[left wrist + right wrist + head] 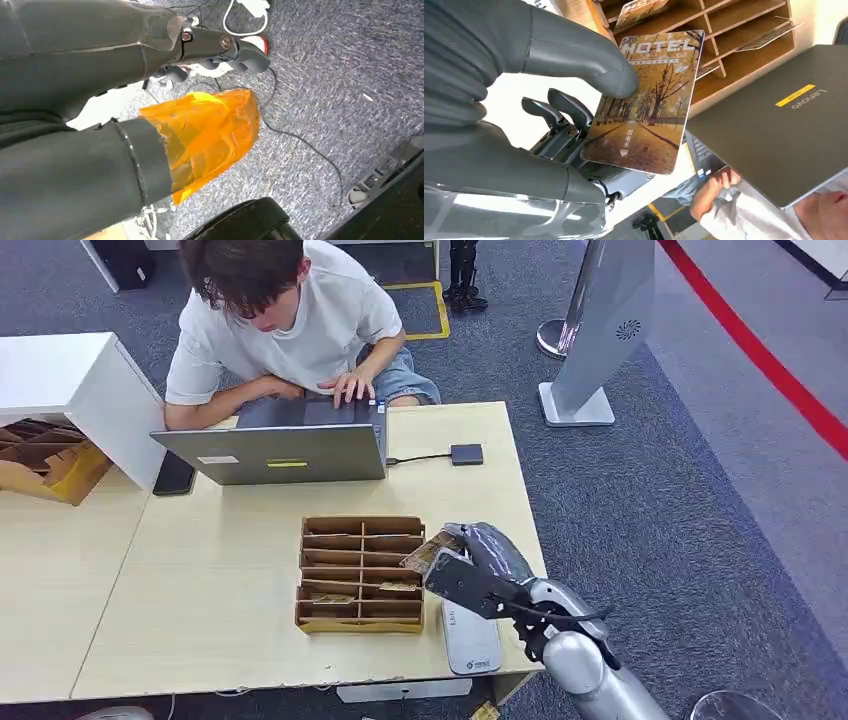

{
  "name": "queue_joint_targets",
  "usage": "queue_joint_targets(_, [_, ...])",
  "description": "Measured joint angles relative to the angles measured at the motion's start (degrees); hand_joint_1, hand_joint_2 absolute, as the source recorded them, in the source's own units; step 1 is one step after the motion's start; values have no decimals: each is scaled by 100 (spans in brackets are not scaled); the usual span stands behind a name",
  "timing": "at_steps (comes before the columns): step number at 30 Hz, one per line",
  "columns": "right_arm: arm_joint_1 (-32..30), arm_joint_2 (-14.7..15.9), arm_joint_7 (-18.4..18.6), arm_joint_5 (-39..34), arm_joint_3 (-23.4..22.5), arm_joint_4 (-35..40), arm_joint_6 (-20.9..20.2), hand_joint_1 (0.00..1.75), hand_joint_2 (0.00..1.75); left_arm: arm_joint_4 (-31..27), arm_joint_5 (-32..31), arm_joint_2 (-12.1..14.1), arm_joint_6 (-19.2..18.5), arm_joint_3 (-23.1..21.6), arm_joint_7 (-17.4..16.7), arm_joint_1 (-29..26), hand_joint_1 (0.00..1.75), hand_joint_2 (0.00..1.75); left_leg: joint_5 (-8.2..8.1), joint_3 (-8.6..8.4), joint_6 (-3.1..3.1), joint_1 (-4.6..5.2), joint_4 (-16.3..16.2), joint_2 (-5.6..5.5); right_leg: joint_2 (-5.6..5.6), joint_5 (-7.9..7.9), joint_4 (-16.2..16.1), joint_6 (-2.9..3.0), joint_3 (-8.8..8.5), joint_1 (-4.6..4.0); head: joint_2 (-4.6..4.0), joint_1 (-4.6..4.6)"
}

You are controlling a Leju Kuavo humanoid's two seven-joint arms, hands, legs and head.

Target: Pass the card to the sensor for recognition and then transmit it.

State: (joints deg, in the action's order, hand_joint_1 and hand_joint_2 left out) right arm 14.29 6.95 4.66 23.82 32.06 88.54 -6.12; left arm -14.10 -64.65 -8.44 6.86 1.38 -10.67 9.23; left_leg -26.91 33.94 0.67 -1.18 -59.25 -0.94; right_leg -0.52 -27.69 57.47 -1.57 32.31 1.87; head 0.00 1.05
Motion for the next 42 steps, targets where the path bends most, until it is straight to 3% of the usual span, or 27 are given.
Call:
queue_joint_targets(20, [13, 101, 404, -280, -96, -348, -190, 175, 175, 0, 2, 42, 26, 57, 2, -13, 0, 0, 0, 0, 0, 0, 0, 0, 0, 0, 0, 0, 1, 0, 0, 0])
queue_joint_targets(42, [-30, 380, 562, -380, -111, -564, -363, 175, 175, 0, 7, 66, 37, 131, 20, -26, 0, 0, 0, 0, 0, 0, 0, 1, -1, 0, 0, 0, 1, 0, 0, 0])
